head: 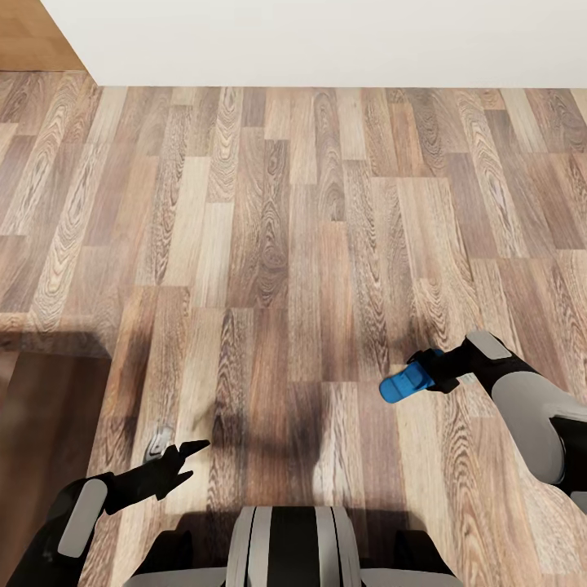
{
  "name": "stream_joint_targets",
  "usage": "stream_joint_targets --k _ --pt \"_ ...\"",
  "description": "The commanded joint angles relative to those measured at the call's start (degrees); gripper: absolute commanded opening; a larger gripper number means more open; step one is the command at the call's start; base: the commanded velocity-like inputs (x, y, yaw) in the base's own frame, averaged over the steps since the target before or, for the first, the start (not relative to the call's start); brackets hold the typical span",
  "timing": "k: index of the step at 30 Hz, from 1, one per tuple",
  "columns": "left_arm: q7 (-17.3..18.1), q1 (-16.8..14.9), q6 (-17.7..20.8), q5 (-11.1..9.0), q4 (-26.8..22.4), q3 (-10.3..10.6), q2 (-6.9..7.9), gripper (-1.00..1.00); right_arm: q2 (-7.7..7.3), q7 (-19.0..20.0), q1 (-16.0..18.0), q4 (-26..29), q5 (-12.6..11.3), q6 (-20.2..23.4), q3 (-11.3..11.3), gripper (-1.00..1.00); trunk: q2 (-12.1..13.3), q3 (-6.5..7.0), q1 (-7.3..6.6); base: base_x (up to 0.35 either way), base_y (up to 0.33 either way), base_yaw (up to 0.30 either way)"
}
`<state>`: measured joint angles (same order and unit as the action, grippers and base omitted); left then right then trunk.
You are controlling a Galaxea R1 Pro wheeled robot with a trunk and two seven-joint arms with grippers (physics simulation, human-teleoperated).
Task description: In the bedroom, move the book from the bed onto either nightstand, and place the two sandals side by side next to the bed.
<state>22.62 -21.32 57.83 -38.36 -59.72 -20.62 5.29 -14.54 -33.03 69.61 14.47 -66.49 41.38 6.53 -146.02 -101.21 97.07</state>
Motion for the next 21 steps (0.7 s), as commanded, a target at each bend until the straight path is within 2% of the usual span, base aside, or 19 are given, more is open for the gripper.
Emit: stream_joint_targets --k 1,21 --pt "0.5 0.0 0.3 0.4 0.0 -0.1 -0.02 1.00 0.03 -0.5 0.0 0.1 -0.6 -0.1 0.4 -1.00 0.0 -0.03 0.00 0.000 0.000 0.000" --pt "0.5 0.0 0.3 0.4 0.0 -0.1 -0.02 1.00 0.27 -0.5 0.0 0.1 -0.5 -0.3 0.4 -1.00 0.0 -0.03 0.00 0.000 0.000 0.000"
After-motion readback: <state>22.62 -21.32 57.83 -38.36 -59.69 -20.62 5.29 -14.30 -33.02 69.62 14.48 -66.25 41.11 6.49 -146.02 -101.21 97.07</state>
